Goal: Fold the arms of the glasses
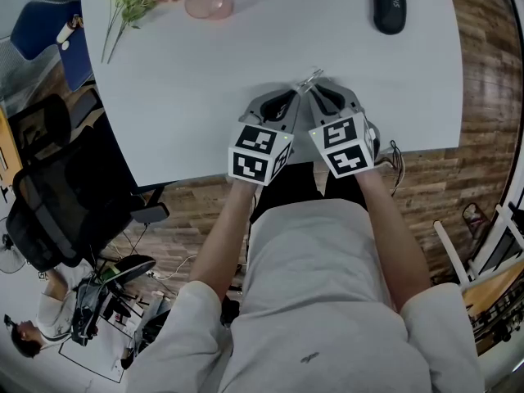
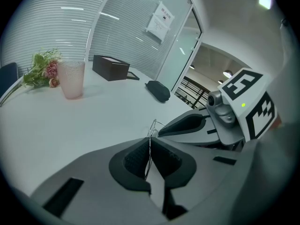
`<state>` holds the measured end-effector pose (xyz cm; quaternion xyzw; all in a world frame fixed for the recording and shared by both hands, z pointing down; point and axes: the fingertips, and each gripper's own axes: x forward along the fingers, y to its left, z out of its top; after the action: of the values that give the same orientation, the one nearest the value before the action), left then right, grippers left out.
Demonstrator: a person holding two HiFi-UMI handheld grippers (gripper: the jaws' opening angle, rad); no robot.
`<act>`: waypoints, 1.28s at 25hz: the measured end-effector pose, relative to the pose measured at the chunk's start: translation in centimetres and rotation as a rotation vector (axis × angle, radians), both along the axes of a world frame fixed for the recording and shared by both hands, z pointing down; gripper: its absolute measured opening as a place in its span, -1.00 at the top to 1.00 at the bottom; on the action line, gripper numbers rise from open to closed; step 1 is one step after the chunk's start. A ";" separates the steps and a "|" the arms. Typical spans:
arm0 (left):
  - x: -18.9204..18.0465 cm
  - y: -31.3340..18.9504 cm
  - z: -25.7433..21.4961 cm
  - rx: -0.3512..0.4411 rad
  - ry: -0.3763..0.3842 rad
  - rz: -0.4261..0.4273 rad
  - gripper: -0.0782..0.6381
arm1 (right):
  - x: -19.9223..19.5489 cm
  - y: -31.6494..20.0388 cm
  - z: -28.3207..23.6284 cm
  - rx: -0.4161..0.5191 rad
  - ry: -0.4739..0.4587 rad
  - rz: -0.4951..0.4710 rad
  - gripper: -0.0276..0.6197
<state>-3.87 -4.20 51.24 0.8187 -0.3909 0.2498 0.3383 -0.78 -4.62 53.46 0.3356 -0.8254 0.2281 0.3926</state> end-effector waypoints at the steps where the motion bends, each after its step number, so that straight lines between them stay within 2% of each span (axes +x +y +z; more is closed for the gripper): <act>1: 0.0 0.0 0.0 0.000 0.000 0.002 0.71 | -0.1 0.0 0.0 0.000 -0.002 0.001 0.77; 22: -0.9 -0.7 0.0 0.003 0.005 -0.018 0.71 | -0.2 -0.3 -1.7 0.023 -0.015 -0.018 0.78; 32: -0.9 -1.0 0.1 -0.008 0.013 -0.025 0.71 | 4.4 0.1 -2.6 0.028 0.013 0.047 0.76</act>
<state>-4.78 -5.15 51.34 0.8142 -0.3978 0.2417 0.3471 3.57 -4.50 50.82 0.3618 -0.8178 0.2235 0.3877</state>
